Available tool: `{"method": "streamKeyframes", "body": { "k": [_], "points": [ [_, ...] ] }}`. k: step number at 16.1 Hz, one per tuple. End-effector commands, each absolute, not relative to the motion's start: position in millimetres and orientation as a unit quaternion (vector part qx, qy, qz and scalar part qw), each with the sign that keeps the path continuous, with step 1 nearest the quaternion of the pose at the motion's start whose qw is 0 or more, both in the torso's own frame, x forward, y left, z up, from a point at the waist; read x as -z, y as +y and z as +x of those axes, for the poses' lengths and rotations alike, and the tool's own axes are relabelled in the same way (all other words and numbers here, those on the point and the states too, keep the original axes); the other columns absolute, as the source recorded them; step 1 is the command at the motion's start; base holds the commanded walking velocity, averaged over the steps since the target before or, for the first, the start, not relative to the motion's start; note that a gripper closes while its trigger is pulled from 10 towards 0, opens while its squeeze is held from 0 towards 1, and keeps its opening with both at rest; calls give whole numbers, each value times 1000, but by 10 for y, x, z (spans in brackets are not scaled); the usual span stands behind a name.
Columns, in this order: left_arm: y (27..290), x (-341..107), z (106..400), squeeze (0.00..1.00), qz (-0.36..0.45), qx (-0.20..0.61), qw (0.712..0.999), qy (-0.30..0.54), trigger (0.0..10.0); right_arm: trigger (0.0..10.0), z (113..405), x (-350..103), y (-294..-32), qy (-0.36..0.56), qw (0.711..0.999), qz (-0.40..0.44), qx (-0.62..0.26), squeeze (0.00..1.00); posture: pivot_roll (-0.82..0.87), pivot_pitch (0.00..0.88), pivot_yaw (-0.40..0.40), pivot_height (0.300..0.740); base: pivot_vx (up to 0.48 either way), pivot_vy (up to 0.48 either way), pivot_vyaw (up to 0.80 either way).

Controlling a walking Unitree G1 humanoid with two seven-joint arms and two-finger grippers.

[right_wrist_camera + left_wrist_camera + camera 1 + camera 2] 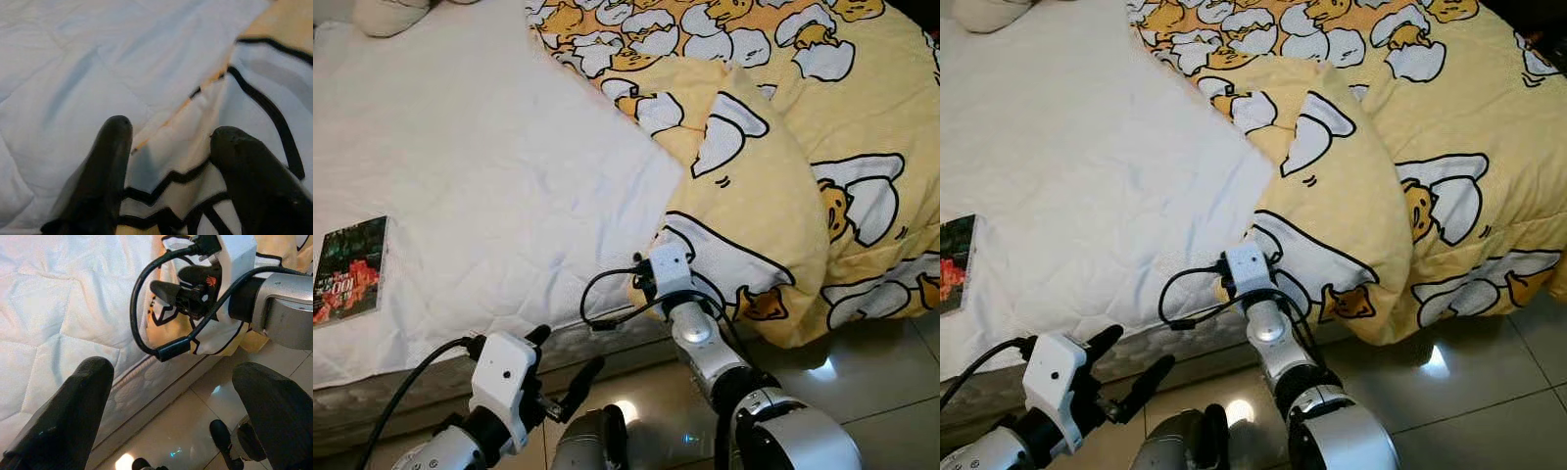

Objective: Clean up the room

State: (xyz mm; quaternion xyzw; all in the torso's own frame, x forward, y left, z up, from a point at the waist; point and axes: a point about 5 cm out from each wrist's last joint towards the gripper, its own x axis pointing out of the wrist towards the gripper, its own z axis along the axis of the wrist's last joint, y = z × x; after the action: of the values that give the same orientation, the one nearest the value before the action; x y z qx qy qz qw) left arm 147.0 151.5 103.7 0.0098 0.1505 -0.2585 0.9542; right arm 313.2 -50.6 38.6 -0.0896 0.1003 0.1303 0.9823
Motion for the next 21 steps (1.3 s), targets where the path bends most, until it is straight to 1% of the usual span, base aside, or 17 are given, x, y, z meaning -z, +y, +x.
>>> {"method": "streamKeyframes", "body": {
  "k": [1, 3, 6, 9, 11, 12, 17, 18, 19, 21],
  "points": [
    [1554, -1000, 1442, 0, 16, 255, 953, 162, 10000, 10000, 3019, -247, -435, 144, 978, -63, -134, 1000, 193, 227, 201, 740, 0, 0, 0],
    [1553, -1002, 1444, 0, 17, 256, 953, 162, 10000, 10000, 3007, -183, -466, 189, 975, -14, -112, 1000, 193, 228, 202, 740, 0, 0, 0],
    [1555, -1007, 1451, 0, 18, 257, 953, 160, 10000, 10000, 3031, -164, -510, 215, 971, 4, -103, 1000, 198, 225, 205, 740, 0, 0, 0],
    [1563, -1016, 1465, 0, 19, 258, 953, 160, 10000, 10000, 3033, -122, -528, 256, 960, 11, -112, 1000, 202, 225, 209, 740, 0, 0, 0],
    [1563, -1019, 1462, 0, 20, 259, 953, 159, 10000, 10000, 3023, -107, -511, 265, 956, -13, -128, 1000, 205, 225, 210, 740, 0, 0, 0],
    [1563, -1019, 1453, 0, 20, 258, 952, 160, 10000, 10000, 3023, -103, -510, 270, 954, -15, -131, 0, 208, 226, 208, 740, 0, 0, 0],
    [1561, -1033, 1443, 0, 20, 259, 952, 161, 10000, 10000, 3063, -142, -503, 268, 953, -34, -137, 0, 215, 234, 210, 740, 0, 0, 0],
    [1559, -1036, 1440, 0, 20, 259, 952, 161, 10000, 3922, 3069, -148, -499, 268, 953, -36, -139, 0, 216, 236, 210, 740, 0, 0, 0],
    [1557, -1041, 1434, 0, 19, 259, 952, 161, 10000, 0, 3074, -154, -493, 269, 952, -35, -142, 0, 219, 237, 211, 740, 0, 0, 0],
    [1552, -1059, 1410, 0, 19, 260, 952, 161, 10000, 0, 3087, -167, -489, 270, 952, -32, -142, 0, 233, 243, 215, 740, 0, 0, 0]
  ]
}}
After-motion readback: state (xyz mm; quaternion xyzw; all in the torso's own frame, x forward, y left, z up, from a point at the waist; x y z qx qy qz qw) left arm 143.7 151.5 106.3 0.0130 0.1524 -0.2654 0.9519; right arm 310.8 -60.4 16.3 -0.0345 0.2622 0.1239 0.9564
